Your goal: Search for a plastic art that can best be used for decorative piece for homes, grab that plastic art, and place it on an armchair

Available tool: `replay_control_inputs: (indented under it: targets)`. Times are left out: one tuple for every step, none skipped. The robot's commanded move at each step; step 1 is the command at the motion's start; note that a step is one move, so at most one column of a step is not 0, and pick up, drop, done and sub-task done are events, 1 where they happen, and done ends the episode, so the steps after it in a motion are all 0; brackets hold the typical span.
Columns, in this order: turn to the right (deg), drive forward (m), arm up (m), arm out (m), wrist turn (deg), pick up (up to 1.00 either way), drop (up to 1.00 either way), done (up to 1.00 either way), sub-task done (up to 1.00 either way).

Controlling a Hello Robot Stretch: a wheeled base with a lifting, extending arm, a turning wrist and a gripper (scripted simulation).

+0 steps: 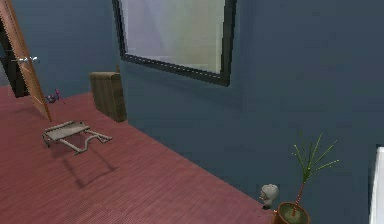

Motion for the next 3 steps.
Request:
replay_control_inputs:
  targets:
    - [0.0,0.00,0.00,0.00,0.0,1.00,0.00,0.00,0.00]
    - [0.0,0.00,0.10,0.00,0.0,0.00,0.00,0.00,0.00]
    - [0.0,0.00,0.14,0.00,0.0,0.00,0.00,0.00,0.00]
